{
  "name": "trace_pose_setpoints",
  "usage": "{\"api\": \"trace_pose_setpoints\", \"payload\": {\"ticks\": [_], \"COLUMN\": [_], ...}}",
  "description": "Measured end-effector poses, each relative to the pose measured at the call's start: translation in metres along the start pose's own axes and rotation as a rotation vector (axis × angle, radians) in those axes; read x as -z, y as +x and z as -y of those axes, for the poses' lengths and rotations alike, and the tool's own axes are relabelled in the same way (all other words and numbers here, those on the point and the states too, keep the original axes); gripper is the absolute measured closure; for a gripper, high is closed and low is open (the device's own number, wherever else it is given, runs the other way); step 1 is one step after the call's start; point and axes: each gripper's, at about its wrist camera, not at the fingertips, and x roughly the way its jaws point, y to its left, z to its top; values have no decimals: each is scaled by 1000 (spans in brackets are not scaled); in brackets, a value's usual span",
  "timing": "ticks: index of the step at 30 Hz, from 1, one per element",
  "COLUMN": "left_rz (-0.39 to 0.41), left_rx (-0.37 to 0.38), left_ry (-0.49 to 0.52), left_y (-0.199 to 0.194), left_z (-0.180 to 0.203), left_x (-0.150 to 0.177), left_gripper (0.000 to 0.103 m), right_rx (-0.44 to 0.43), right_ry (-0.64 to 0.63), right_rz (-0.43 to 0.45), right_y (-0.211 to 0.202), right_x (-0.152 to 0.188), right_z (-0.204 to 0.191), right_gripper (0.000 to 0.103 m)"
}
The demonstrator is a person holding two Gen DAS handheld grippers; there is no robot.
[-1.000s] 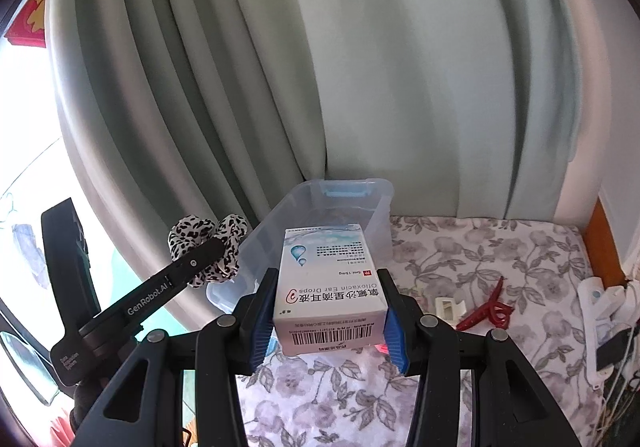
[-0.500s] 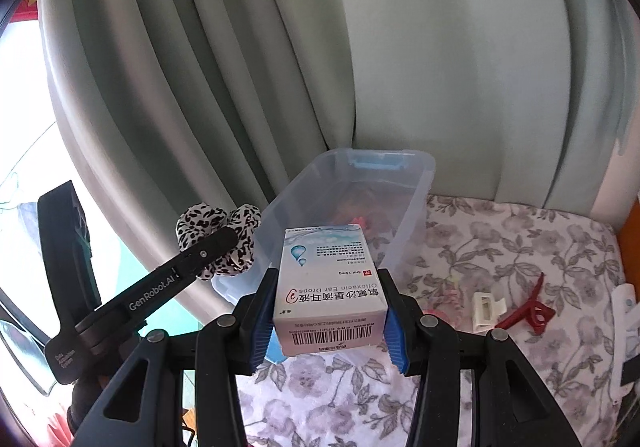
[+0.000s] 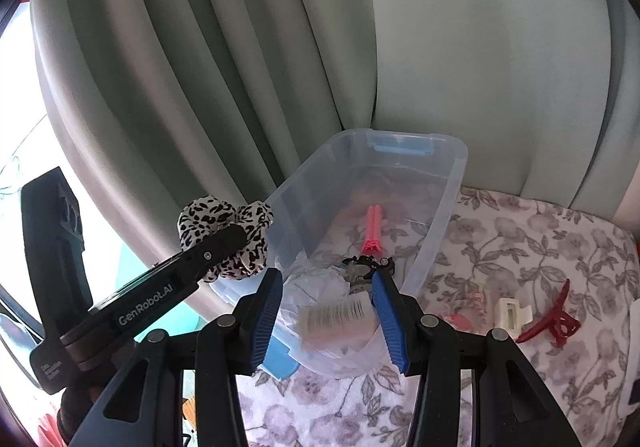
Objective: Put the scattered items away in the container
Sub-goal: 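Carry the scrunchie and ear drop box over the clear box, then open both tools to drop the scrunchie and ear drop box into the box, then withdraw both tools from the box toward the remaining items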
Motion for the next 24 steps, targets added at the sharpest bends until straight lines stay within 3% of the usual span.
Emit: {"api": "trace_pose_setpoints", "payload": {"ticks": [3,11,15,20,24], "left_rz": [-3,-10,-14,-18,-4], "left_rx": [5,15,10,11,17], "left_ry": [3,10,9,14,24], "left_y": [10,4,2,1,-12], "left_z": [-4,0,-2,1,5], "left_x": [-12,-12,-9,-8,-5], "left_gripper": [51,39,29,27,20], "right_rx": [4,17,34,62,98], "right_ry": [-8,-13,-4,12,24], "right_rz": [-1,-6,-14,-12,2], "right_y": [1,1,-5,-14,-23], "right_x": [0,1,2,6,10], "right_z": [-1,-2,-1,2,6], "right_gripper": [53,53,52,41,31]}}
